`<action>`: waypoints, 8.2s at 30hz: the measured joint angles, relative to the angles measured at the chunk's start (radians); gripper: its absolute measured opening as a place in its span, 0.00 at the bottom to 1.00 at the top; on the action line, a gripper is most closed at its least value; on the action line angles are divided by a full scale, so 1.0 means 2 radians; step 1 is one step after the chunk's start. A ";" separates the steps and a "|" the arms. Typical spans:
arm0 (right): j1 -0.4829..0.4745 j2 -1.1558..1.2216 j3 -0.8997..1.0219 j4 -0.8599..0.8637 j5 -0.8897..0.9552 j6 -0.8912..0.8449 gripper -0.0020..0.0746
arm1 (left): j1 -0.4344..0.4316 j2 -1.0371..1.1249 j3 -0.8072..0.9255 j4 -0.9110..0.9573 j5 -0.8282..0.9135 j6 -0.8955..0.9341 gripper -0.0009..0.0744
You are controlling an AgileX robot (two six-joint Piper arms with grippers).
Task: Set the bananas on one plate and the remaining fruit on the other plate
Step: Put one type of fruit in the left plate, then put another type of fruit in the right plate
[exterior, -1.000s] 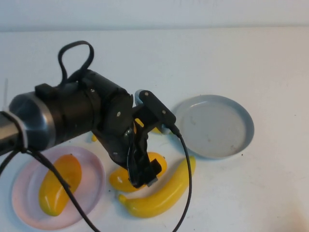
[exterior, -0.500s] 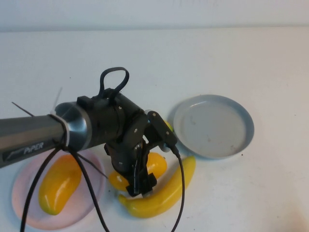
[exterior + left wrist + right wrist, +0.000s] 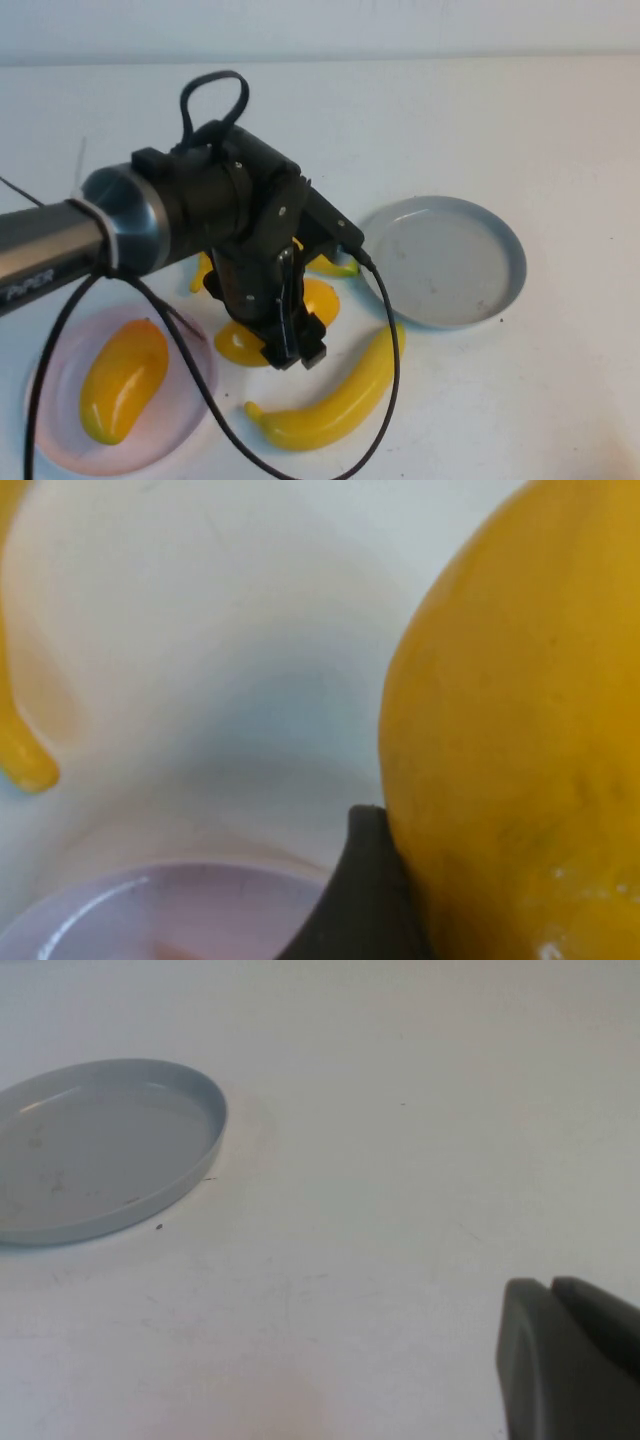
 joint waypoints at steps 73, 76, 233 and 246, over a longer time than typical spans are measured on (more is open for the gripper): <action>0.000 0.000 0.000 0.000 0.000 0.000 0.00 | 0.062 -0.121 0.199 0.010 -0.070 -0.206 0.73; 0.000 0.000 0.000 0.000 0.000 0.000 0.00 | 0.062 -0.120 0.199 0.010 -0.070 -0.206 0.78; 0.007 0.400 -0.306 0.314 0.249 -0.281 0.00 | 0.327 -0.905 0.678 -0.055 -0.332 -0.111 0.01; 0.194 0.647 -0.460 0.295 0.204 -0.329 0.00 | 0.327 -0.905 0.678 -0.055 -0.332 -0.111 0.01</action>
